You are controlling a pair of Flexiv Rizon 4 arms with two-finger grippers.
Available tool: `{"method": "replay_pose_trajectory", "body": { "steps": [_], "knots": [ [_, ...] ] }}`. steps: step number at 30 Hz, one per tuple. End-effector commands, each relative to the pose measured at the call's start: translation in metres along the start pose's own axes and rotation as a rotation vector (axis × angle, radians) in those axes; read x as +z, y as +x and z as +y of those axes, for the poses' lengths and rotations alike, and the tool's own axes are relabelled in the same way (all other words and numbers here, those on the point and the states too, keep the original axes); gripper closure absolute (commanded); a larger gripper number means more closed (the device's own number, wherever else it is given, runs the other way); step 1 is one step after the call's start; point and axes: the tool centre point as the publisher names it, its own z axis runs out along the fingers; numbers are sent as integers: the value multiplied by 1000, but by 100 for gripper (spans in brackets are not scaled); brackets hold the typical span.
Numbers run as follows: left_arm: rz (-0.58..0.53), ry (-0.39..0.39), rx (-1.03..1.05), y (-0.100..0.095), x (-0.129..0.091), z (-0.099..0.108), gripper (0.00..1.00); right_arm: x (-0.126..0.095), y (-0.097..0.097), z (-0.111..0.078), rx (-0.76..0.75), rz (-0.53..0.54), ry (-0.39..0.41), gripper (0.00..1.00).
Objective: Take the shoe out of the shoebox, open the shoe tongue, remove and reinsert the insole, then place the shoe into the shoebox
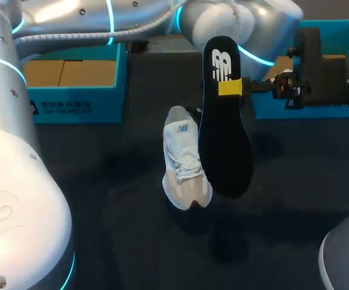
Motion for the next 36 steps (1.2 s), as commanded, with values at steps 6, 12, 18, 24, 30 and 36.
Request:
{"method": "replay_pose_trajectory", "body": {
  "steps": [6, 12, 18, 24, 30, 36],
  "knots": [
    [-3, -16, 12, -11, 7, -9, 100, 2, 0, 0, 2, -3, 0, 100],
    [4, -18, -14, -18, 16, -12, 100, 2, 0, 0, 2, -3, 0, 100],
    [17, 17, -31, -26, 26, -14, 100, 2, 0, 0, 2, -3, 0, 100],
    [40, 23, -30, -37, 39, -16, 100, 2, 0, 0, 2, -3, 0, 100],
    [74, 3, -31, -45, 52, -17, 100, 2, 0, 0, 2, -3, 0, 100],
    [79, 1, -14, -43, 53, -19, 60, 2, 0, 0, 2, -3, 0, 100]
  ]
}}
